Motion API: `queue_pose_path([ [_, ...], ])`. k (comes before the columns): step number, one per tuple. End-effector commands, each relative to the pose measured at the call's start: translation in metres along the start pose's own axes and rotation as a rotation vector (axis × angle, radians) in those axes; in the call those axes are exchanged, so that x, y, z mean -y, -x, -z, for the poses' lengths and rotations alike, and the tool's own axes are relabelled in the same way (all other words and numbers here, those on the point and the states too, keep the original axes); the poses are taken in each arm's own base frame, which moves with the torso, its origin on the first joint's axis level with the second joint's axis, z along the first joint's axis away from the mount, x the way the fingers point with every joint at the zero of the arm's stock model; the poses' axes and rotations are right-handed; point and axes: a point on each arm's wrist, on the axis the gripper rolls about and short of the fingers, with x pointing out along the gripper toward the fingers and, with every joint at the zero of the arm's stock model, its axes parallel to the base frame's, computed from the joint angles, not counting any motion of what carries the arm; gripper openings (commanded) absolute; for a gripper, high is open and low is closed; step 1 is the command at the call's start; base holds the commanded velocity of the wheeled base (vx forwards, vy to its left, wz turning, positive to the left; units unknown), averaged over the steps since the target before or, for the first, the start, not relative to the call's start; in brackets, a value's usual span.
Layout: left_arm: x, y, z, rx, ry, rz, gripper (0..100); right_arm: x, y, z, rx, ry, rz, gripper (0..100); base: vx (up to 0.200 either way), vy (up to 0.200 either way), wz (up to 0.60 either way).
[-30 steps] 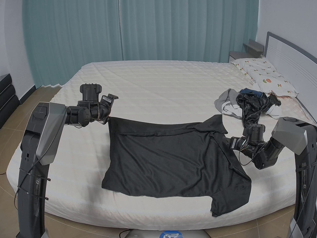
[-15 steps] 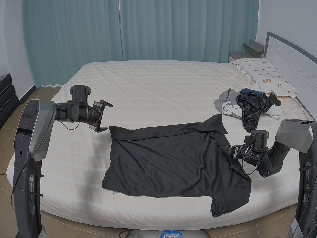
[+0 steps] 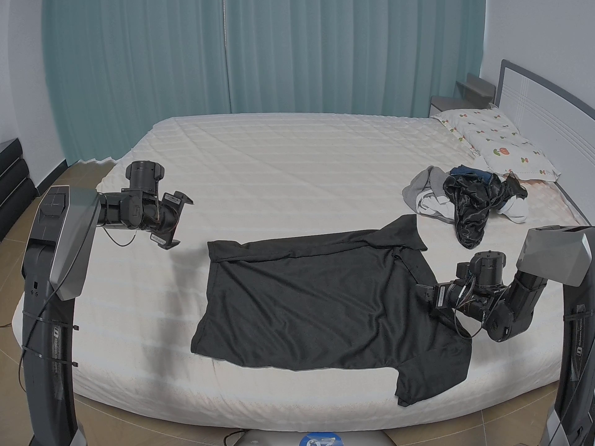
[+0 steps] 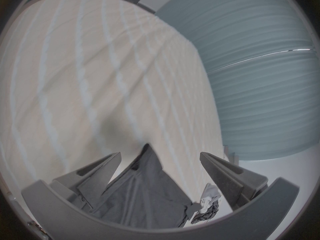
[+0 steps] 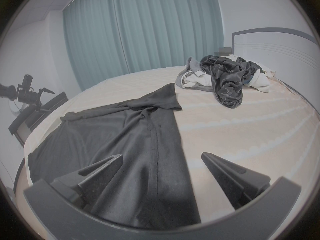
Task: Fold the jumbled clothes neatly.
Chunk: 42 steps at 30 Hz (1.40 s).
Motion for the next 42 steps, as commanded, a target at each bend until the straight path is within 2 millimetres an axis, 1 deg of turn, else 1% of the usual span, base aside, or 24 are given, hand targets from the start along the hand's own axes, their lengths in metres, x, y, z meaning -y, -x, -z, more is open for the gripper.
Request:
queue_pose_path([
  [1, 0.0, 0.027, 0.008, -0.081, 0.0, -0.001, 100, -0.006, 0.006, 0.01, -0.048, 0.038, -0.014, 100, 0.0, 0.0, 0.0],
  [3, -0.001, 0.037, 0.012, -0.113, -0.003, 0.016, 100, -0.006, 0.007, 0.012, -0.059, 0.047, -0.014, 100, 0.0, 0.0, 0.0],
  [4, -0.003, 0.044, 0.017, -0.129, -0.008, 0.03, 100, -0.005, 0.007, 0.014, -0.065, 0.051, -0.014, 0, 0.0, 0.0, 0.0],
  [8, -0.01, 0.057, 0.03, -0.142, -0.025, 0.057, 100, -0.002, 0.01, 0.015, -0.078, 0.061, -0.004, 0, 0.0, 0.0, 0.0],
  [9, -0.014, 0.064, 0.039, -0.154, -0.035, 0.059, 100, 0.0, 0.012, 0.015, -0.081, 0.063, 0.002, 0, 0.0, 0.0, 0.0],
  [11, -0.02, 0.071, 0.049, -0.169, -0.046, 0.055, 100, 0.005, 0.015, 0.013, -0.08, 0.056, 0.013, 0, 0.0, 0.0, 0.0],
  [15, -0.035, 0.084, 0.072, -0.209, -0.12, 0.029, 100, 0.021, 0.02, 0.013, -0.075, 0.035, 0.05, 0, 0.0, 0.0, 0.0],
  [19, -0.049, 0.094, 0.088, -0.238, -0.185, 0.005, 100, 0.035, 0.025, 0.004, -0.04, 0.004, 0.052, 0, 0.0, 0.0, 0.0],
  [20, -0.054, 0.096, 0.091, -0.242, -0.196, -0.002, 100, 0.041, 0.028, 0.0, -0.03, -0.006, 0.057, 0, 0.0, 0.0, 0.0],
  [23, -0.067, 0.099, 0.099, -0.255, -0.225, -0.022, 100, 0.057, 0.032, -0.003, -0.018, -0.033, 0.072, 0, 0.0, 0.0, 0.0],
  [30, -0.096, 0.105, 0.111, -0.282, -0.274, -0.062, 100, 0.103, 0.032, 0.003, -0.01, -0.099, 0.142, 0, 0.0, 0.0, 0.0],
  [31, -0.099, 0.106, 0.112, -0.283, -0.278, -0.064, 100, 0.107, 0.032, 0.004, -0.01, -0.108, 0.144, 0, 0.0, 0.0, 0.0],
  [33, -0.103, 0.109, 0.114, -0.282, -0.284, -0.061, 100, 0.106, 0.036, 0.005, -0.012, -0.14, 0.12, 0, 0.0, 0.0, 0.0],
  [34, -0.105, 0.11, 0.114, -0.282, -0.285, -0.056, 100, 0.103, 0.039, 0.005, -0.013, -0.158, 0.101, 100, 0.0, 0.0, 0.0],
  [37, -0.108, 0.113, 0.116, -0.28, -0.288, -0.05, 100, 0.092, 0.042, -0.001, 0.005, -0.169, 0.063, 100, 0.0, 0.0, 0.0],
  [38, -0.109, 0.113, 0.119, -0.282, -0.294, -0.047, 100, 0.083, 0.04, -0.001, 0.001, -0.164, 0.04, 100, 0.0, 0.0, 0.0],
  [41, -0.109, 0.113, 0.12, -0.275, -0.293, -0.043, 100, 0.065, 0.038, 0.0, -0.011, -0.155, 0.006, 100, 0.0, 0.0, 0.0],
  [42, -0.108, 0.113, 0.121, -0.272, -0.29, -0.041, 100, 0.053, 0.036, 0.001, -0.018, -0.14, -0.016, 100, 0.0, 0.0, 0.0],
])
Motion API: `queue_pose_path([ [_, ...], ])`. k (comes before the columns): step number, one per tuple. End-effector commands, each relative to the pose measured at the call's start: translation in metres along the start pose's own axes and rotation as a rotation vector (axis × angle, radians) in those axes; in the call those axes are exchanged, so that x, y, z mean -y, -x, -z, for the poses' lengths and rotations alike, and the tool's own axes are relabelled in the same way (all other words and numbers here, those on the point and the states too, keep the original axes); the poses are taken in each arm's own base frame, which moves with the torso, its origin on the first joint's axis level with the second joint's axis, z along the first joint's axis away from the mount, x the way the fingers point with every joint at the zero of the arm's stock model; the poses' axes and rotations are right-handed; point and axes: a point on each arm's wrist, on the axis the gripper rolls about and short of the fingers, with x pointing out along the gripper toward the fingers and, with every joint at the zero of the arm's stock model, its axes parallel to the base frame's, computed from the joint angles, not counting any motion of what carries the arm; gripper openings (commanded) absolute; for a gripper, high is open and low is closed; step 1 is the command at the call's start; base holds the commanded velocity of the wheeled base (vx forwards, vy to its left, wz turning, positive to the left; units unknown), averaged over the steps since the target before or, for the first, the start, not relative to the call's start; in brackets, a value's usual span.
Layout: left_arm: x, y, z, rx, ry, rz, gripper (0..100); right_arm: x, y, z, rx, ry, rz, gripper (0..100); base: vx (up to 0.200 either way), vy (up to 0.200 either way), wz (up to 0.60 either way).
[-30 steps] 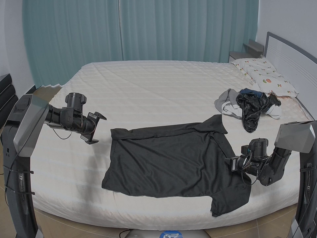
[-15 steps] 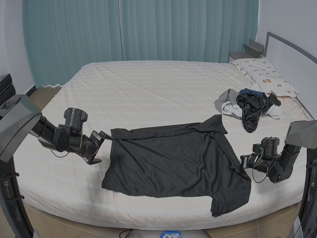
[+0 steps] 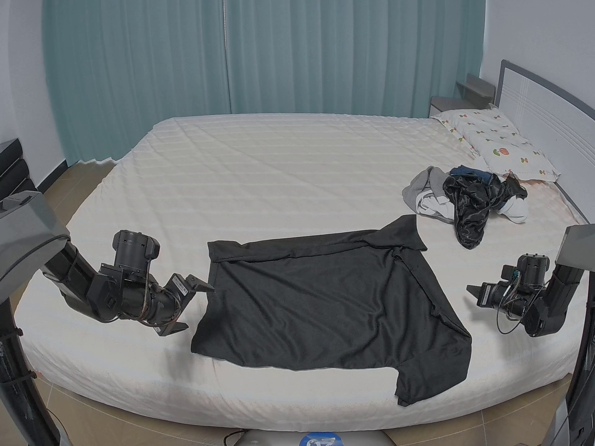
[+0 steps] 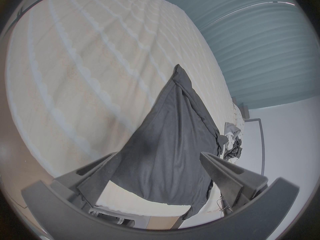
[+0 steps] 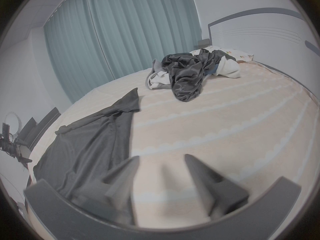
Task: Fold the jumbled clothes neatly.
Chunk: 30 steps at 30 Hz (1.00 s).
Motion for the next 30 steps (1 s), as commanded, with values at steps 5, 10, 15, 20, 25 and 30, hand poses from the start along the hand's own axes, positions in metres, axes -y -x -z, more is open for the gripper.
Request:
queue_pose_path([
  [5, -0.001, 0.001, 0.006, -0.001, 0.008, -0.005, 100, -0.06, -0.008, 0.013, -0.031, 0.077, -0.062, 100, 0.0, 0.0, 0.0],
  [10, -0.001, 0.0, 0.007, -0.004, 0.058, -0.005, 100, -0.077, -0.012, 0.023, -0.065, 0.104, -0.07, 100, 0.0, 0.0, 0.0],
  [15, -0.003, -0.003, 0.007, -0.001, 0.057, -0.001, 100, -0.084, -0.016, 0.03, -0.086, 0.137, -0.054, 100, 0.0, 0.0, 0.0],
  [20, -0.006, -0.002, 0.009, 0.008, 0.052, 0.015, 100, -0.078, -0.023, 0.035, -0.131, 0.212, 0.013, 0, 0.0, 0.0, 0.0],
  [25, -0.006, -0.002, 0.008, 0.019, 0.05, 0.024, 100, -0.078, -0.023, 0.031, -0.112, 0.214, 0.014, 0, 0.0, 0.0, 0.0],
  [30, -0.012, -0.003, 0.01, 0.015, 0.043, 0.009, 100, -0.065, -0.014, 0.014, -0.065, 0.18, 0.035, 0, 0.0, 0.0, 0.0],
])
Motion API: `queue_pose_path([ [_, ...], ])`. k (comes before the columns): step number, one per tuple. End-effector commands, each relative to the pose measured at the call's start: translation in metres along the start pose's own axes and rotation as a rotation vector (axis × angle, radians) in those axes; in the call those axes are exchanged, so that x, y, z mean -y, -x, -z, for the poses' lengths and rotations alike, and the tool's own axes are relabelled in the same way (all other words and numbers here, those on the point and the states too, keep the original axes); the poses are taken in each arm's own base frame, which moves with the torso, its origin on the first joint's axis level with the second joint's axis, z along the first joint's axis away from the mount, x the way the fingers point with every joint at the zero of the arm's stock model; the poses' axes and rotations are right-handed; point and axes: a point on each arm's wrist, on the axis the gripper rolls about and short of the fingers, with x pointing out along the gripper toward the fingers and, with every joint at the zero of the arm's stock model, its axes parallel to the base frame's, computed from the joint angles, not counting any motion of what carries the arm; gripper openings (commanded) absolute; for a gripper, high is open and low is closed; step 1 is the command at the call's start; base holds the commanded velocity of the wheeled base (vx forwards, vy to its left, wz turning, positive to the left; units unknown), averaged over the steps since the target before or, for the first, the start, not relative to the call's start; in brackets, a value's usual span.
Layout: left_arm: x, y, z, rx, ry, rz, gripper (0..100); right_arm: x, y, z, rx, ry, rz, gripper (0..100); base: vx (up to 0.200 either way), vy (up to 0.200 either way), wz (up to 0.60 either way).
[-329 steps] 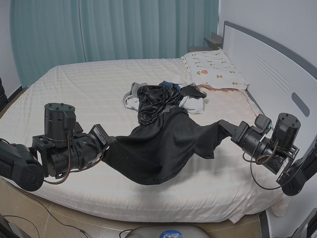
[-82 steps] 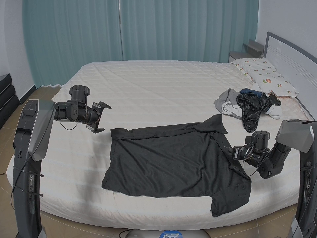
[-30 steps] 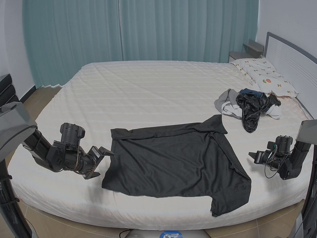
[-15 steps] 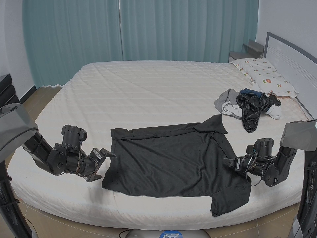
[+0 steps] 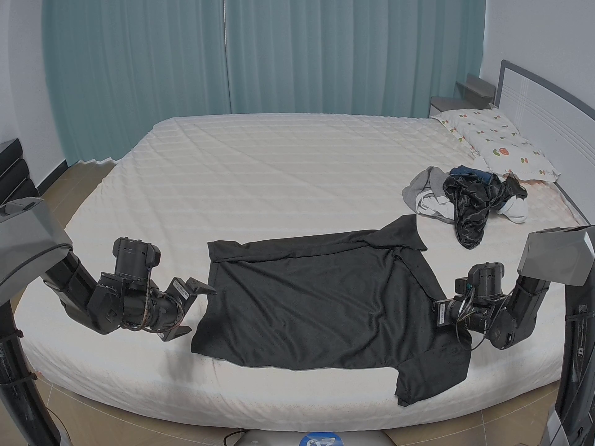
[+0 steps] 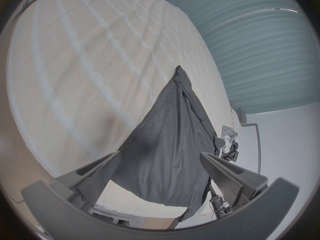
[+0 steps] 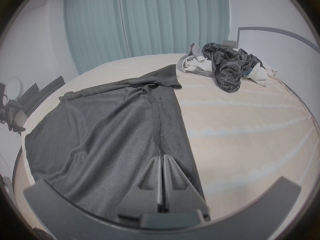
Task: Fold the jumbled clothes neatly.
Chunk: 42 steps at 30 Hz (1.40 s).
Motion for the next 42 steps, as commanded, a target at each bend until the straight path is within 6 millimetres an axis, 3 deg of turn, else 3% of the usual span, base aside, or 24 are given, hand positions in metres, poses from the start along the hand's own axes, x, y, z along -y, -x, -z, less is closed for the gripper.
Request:
queue_pose_path([
  [1, -0.007, -0.003, 0.002, -0.001, -0.001, -0.02, 100, 0.018, 0.01, -0.013, 0.043, -0.037, 0.031, 0, 0.0, 0.0, 0.0],
  [7, -0.013, -0.01, 0.004, 0.039, -0.016, -0.072, 100, 0.06, 0.019, -0.015, 0.058, -0.108, 0.072, 0, 0.0, 0.0, 0.0],
  [8, -0.016, -0.012, 0.006, 0.039, -0.034, -0.091, 100, 0.074, 0.02, -0.011, 0.05, -0.131, 0.082, 0, 0.0, 0.0, 0.0],
  [11, -0.019, -0.012, 0.009, 0.034, -0.063, -0.103, 100, 0.089, 0.018, -0.005, 0.039, -0.162, 0.097, 0, 0.0, 0.0, 0.0],
  [19, -0.023, -0.015, 0.015, 0.037, -0.08, -0.138, 100, 0.108, 0.008, 0.009, 0.023, -0.297, 0.107, 0, 0.0, 0.0, 0.0],
  [20, -0.023, -0.015, 0.016, 0.036, -0.082, -0.142, 100, 0.108, 0.008, 0.01, 0.019, -0.306, 0.102, 100, 0.0, 0.0, 0.0],
  [28, -0.026, -0.021, 0.025, 0.031, -0.134, -0.176, 100, 0.103, 0.022, -0.002, 0.083, -0.405, 0.059, 100, 0.0, 0.0, 0.0],
  [29, -0.025, -0.026, 0.032, 0.024, -0.152, -0.187, 100, 0.099, 0.035, -0.001, 0.077, -0.428, 0.04, 100, 0.0, 0.0, 0.0],
  [35, -0.022, -0.038, 0.039, 0.048, -0.185, -0.213, 100, 0.079, 0.073, 0.024, -0.038, -0.446, -0.067, 100, 0.0, 0.0, 0.0],
  [36, -0.022, -0.038, 0.039, 0.049, -0.187, -0.212, 0, 0.078, 0.075, 0.026, -0.044, -0.446, -0.071, 100, 0.0, 0.0, 0.0],
  [42, -0.026, -0.044, 0.039, 0.07, -0.204, -0.23, 0, 0.067, 0.087, 0.05, -0.125, -0.446, -0.09, 100, 0.0, 0.0, 0.0],
])
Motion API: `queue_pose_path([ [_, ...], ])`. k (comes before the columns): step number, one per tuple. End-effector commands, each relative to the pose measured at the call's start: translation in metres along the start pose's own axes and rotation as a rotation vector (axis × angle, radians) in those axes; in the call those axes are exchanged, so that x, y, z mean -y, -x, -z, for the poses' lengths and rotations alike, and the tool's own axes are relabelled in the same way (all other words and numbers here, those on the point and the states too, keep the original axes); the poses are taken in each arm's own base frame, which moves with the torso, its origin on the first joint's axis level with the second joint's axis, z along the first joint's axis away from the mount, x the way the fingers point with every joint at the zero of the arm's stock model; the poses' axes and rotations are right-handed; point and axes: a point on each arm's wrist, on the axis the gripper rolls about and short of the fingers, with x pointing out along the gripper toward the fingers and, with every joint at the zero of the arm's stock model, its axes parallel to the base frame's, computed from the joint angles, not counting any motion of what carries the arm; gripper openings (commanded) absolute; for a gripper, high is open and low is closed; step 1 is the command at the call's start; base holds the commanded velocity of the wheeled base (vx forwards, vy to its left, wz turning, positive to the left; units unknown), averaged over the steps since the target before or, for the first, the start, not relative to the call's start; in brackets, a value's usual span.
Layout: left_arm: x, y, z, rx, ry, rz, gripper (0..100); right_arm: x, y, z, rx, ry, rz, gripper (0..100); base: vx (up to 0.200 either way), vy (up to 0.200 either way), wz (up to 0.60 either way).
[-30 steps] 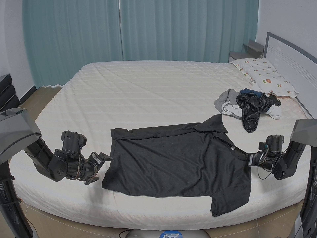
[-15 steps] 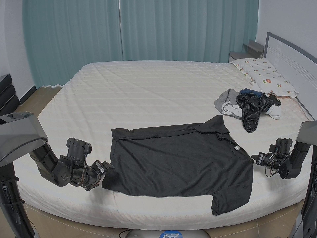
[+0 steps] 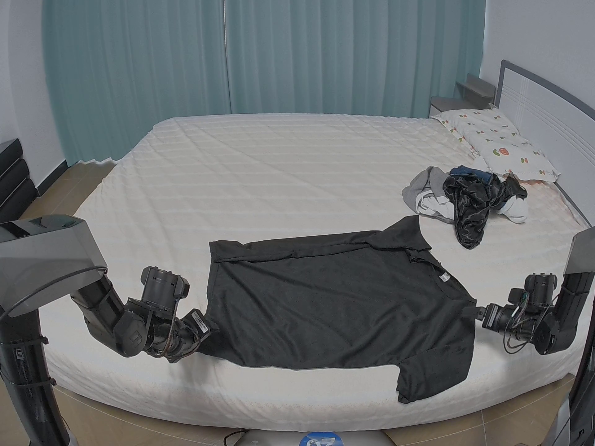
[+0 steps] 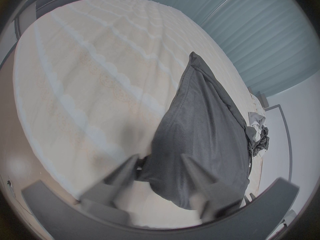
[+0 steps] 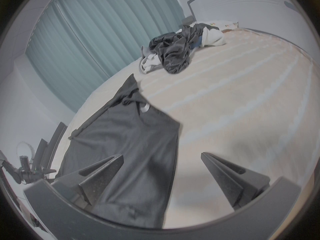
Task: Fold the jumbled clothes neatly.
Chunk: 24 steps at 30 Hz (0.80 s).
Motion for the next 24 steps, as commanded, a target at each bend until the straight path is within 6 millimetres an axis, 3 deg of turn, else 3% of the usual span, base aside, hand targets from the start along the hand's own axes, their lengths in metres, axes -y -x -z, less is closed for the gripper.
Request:
queue_pose_path([
  [1, -0.004, -0.011, 0.006, 0.014, -0.021, -0.043, 0, -0.006, 0.014, 0.021, -0.065, 0.004, -0.021, 100, 0.0, 0.0, 0.0],
  [7, -0.01, -0.007, 0.006, 0.038, -0.028, -0.081, 0, -0.011, 0.001, 0.032, -0.093, 0.022, -0.038, 100, 0.0, 0.0, 0.0],
  [8, -0.011, -0.006, 0.005, 0.039, -0.027, -0.081, 0, -0.011, -0.002, 0.034, -0.096, 0.025, -0.038, 0, 0.0, 0.0, 0.0],
  [13, -0.011, -0.005, 0.006, 0.038, -0.027, -0.082, 0, -0.012, -0.012, 0.039, -0.083, 0.034, -0.03, 0, 0.0, 0.0, 0.0],
  [17, -0.011, -0.005, 0.005, 0.037, -0.026, -0.084, 0, -0.011, -0.007, 0.038, -0.072, 0.031, -0.025, 0, 0.0, 0.0, 0.0],
  [20, -0.012, -0.003, 0.005, 0.037, -0.026, -0.085, 0, -0.011, 0.0, 0.035, -0.052, 0.026, -0.021, 0, 0.0, 0.0, 0.0],
  [24, -0.015, 0.012, 0.008, 0.036, -0.06, -0.083, 0, -0.009, 0.032, 0.027, -0.01, 0.011, -0.01, 0, 0.0, 0.0, 0.0],
])
